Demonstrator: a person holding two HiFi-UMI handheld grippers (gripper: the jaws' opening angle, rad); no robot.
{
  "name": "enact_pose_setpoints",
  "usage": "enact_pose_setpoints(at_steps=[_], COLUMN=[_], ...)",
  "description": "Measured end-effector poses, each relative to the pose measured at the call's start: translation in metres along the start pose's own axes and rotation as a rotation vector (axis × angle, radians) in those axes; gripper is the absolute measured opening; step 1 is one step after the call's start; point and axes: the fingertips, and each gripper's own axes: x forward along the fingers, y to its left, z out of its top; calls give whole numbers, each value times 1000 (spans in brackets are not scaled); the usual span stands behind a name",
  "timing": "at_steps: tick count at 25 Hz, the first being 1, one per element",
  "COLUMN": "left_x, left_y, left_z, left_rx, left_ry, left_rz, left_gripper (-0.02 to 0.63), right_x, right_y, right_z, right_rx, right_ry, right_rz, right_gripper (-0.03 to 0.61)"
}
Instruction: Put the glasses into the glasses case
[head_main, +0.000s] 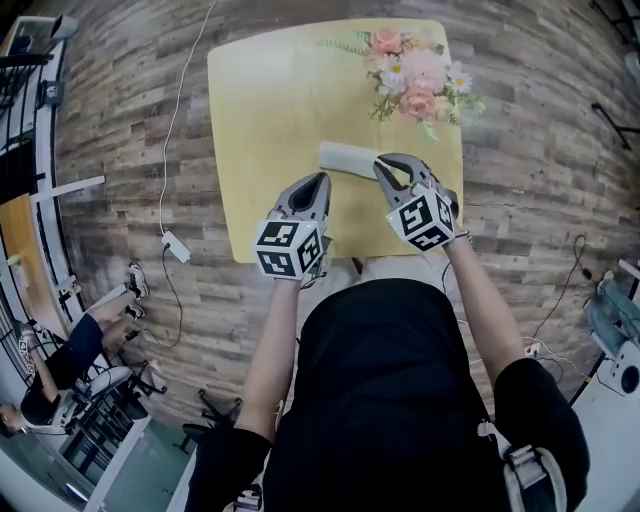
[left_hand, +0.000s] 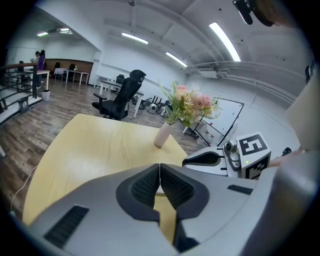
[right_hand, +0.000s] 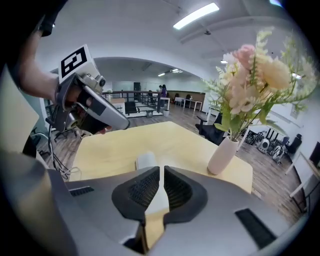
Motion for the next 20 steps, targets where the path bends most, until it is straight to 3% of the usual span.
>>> enact_pose_setpoints(at_steps=[11, 20], left_x=[-98, -180], left_y=[-40, -80], left_z=[3, 9], left_rx=[101, 169], left_ry=[-163, -302], left_rz=[-81, -107], left_gripper=[23, 23], right_x=[-102, -193], right_y=[59, 97], right_z=[49, 102], right_rx=[186, 271], right_ry=[-167, -351], right_rz=[-192, -239], right_gripper=[17, 17])
